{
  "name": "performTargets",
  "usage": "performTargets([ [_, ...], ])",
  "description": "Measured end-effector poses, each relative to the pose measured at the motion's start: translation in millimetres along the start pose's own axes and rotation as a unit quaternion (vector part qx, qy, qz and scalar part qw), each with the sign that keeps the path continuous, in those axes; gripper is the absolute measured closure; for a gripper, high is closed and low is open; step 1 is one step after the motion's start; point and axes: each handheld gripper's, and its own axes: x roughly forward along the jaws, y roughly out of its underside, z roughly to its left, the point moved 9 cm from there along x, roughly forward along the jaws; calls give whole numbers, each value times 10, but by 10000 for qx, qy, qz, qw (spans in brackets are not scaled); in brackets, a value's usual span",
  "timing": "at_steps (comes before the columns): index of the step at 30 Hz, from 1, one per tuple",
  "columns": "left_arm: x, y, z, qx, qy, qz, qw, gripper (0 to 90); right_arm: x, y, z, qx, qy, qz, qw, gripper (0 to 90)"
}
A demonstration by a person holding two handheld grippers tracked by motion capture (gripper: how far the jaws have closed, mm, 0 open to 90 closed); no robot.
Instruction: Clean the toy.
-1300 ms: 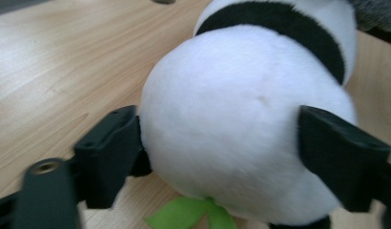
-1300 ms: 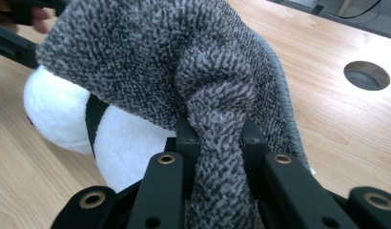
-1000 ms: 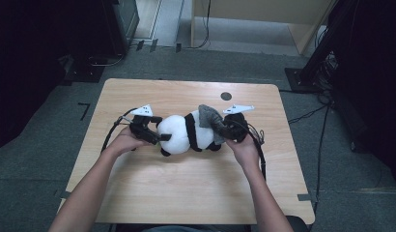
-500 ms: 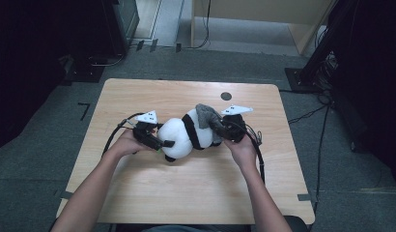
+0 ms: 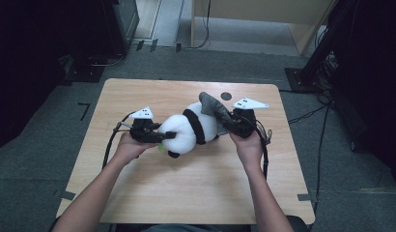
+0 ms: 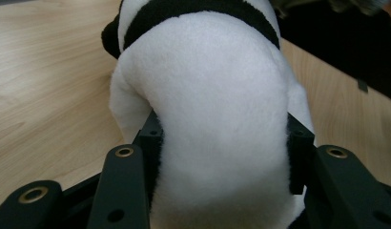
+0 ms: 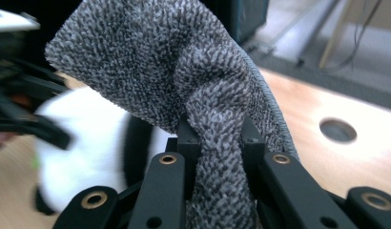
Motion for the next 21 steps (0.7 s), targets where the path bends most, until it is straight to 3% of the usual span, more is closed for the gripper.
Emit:
performTargets([
  [2,-20,-46,-5,-297,-72,-191,9994,506,-73,-84,126,-56,-139,-119,9998,783],
  [4,-29,-59,-2,-349,-264,-343,9985,506,-88,-112,296,-139,-298,-144,9994,783],
  [5,-36,-70,3,-431,-375,-424,9975,508,-78,-106,355,-148,-370,-124,9991,783],
  [6,-43,-82,9,-552,-387,-497,9965,508,-50,-85,470,-171,-528,-90,9984,783],
  [7,-53,-100,5,-847,-343,-630,9938,508,-25,-66,544,-183,-624,-66,9979,784],
  [8,-61,-108,6,-916,-339,-701,9927,507,26,-22,672,-233,-757,20,9969,784],
  [10,-66,-127,-20,-880,-448,-792,9920,507,119,60,875,-327,-972,171,9946,784],
  [13,-58,-153,-73,-970,-483,-865,9903,506,264,183,1105,-549,-1093,350,9919,785],
  [15,-47,-171,-116,-1104,-459,-959,9882,506,355,270,1191,-668,-1126,476,9902,785],
  [18,-29,-165,-146,-1043,-597,-945,9882,509,462,404,1295,-722,-1208,516,9887,788],
  [21,-10,-140,-136,-1195,-556,-902,9872,509,514,500,1377,-747,-1341,559,9866,789],
])
